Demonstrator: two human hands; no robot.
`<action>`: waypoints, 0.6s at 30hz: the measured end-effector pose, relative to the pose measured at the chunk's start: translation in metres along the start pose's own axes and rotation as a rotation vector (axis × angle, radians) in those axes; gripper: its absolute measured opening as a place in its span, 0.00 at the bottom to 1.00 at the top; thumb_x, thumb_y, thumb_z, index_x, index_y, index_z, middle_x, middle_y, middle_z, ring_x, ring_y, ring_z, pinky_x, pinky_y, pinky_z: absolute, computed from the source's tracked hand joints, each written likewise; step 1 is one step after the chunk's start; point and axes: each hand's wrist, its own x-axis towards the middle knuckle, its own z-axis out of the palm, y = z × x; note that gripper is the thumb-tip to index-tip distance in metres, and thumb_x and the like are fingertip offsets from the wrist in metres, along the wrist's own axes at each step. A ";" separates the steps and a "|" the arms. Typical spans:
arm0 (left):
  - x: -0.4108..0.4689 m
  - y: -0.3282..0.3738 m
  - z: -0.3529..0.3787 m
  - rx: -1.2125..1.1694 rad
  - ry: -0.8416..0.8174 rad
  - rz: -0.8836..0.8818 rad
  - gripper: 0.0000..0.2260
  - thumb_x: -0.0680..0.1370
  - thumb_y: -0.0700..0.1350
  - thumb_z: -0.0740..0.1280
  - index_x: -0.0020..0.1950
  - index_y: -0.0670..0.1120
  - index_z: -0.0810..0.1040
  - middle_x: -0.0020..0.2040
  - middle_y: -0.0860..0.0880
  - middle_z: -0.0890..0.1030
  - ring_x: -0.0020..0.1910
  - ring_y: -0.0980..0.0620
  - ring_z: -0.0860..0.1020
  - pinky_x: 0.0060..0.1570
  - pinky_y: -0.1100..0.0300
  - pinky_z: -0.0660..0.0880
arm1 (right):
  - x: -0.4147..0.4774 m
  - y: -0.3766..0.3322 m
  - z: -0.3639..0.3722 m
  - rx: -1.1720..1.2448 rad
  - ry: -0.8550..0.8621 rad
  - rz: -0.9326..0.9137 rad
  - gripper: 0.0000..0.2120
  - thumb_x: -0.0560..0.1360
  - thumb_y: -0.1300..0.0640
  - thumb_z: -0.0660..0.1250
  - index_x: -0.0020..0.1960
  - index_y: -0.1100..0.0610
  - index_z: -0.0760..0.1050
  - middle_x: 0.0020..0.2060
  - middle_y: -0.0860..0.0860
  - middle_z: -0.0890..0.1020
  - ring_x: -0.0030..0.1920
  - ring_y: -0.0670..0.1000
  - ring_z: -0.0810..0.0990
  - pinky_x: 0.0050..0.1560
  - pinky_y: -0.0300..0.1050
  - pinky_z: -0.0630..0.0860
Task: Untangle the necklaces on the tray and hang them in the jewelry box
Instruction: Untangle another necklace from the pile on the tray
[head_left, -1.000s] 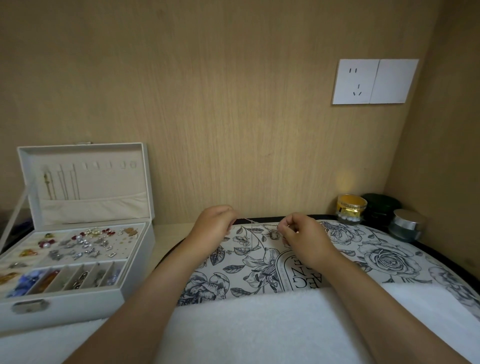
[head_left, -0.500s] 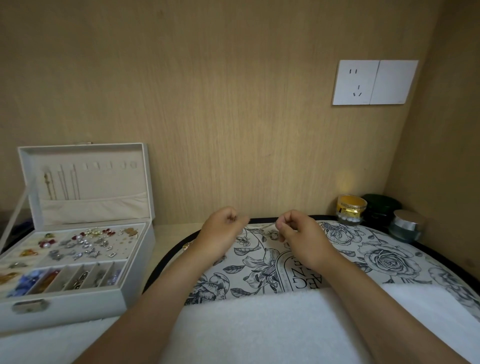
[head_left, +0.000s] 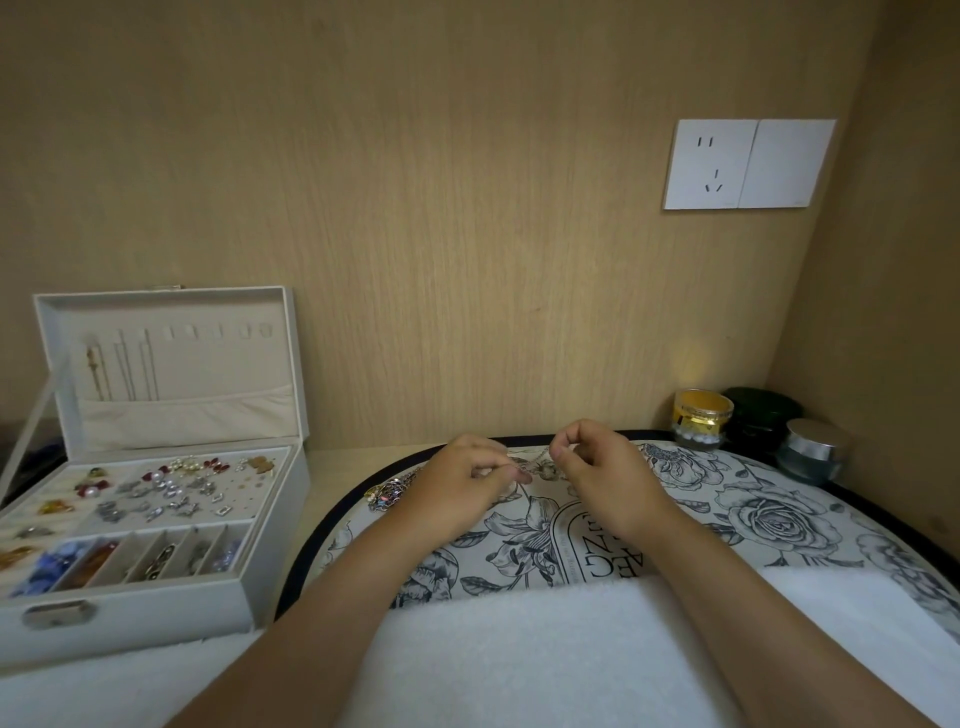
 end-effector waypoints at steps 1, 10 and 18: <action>0.000 0.000 0.001 -0.020 0.032 0.002 0.14 0.79 0.46 0.68 0.39 0.64 0.82 0.55 0.59 0.77 0.54 0.65 0.75 0.54 0.68 0.70 | 0.000 0.001 0.001 -0.044 -0.016 -0.001 0.04 0.80 0.52 0.64 0.46 0.48 0.76 0.32 0.47 0.80 0.29 0.41 0.73 0.35 0.42 0.71; 0.001 0.000 0.011 -0.280 0.015 -0.090 0.08 0.80 0.39 0.65 0.43 0.46 0.81 0.34 0.50 0.81 0.33 0.52 0.78 0.40 0.56 0.76 | -0.003 0.003 0.006 -0.237 -0.072 -0.111 0.05 0.73 0.54 0.71 0.47 0.44 0.79 0.44 0.40 0.81 0.45 0.41 0.78 0.48 0.41 0.76; -0.001 0.002 0.010 -0.330 0.021 -0.099 0.08 0.80 0.40 0.66 0.43 0.45 0.82 0.32 0.47 0.80 0.30 0.53 0.77 0.36 0.57 0.76 | -0.004 -0.004 0.013 0.235 -0.162 -0.009 0.08 0.71 0.61 0.78 0.47 0.57 0.80 0.36 0.51 0.84 0.37 0.45 0.81 0.43 0.40 0.79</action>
